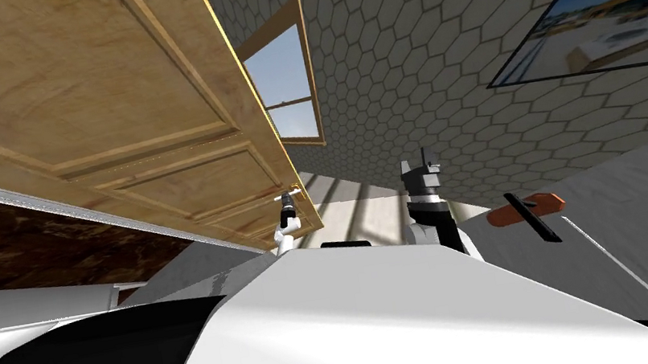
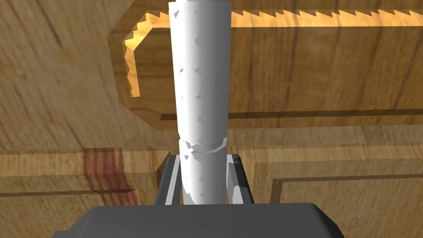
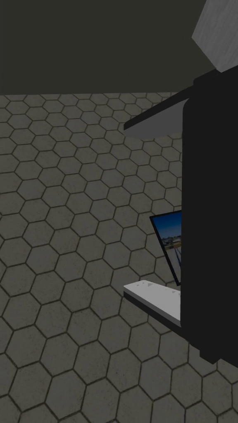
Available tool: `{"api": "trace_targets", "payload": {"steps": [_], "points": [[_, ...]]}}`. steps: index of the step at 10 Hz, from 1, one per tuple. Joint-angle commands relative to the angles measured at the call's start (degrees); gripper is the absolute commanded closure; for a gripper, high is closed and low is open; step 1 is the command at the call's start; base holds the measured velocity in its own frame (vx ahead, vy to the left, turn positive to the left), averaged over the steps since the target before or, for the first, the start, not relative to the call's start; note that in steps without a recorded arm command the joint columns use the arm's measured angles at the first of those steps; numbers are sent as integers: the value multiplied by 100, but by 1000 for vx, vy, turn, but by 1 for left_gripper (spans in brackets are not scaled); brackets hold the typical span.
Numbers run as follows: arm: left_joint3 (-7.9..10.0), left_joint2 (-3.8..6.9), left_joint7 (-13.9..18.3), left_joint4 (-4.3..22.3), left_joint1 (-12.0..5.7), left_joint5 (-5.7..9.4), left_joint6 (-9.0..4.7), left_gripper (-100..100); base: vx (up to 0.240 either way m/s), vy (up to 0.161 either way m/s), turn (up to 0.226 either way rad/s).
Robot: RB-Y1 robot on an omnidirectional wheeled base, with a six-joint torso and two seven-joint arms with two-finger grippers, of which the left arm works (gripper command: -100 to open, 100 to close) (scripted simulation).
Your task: Push the door open
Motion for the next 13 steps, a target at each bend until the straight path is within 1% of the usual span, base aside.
{"api": "trace_targets", "payload": {"steps": [1,4,5,6,7,9,10,13], "points": [[126,2,-18,-91,42,16,1,100,195,-67,81],[322,-72,-54,-118,64,41,2,100,195,-64,66],[356,-93,-60,-123,68,45,2,100,179,-39,60],[330,-80,-48,-125,97,44,23,100,74,-6,29],[436,-34,-64,-157,112,59,24,100,126,-7,36],[557,-5,-85,-190,136,73,26,100,222,-47,46],[666,4,-105,-219,157,86,28,100,239,-9,60],[899,-24,-146,-281,203,113,32,100,220,-33,57]]}}
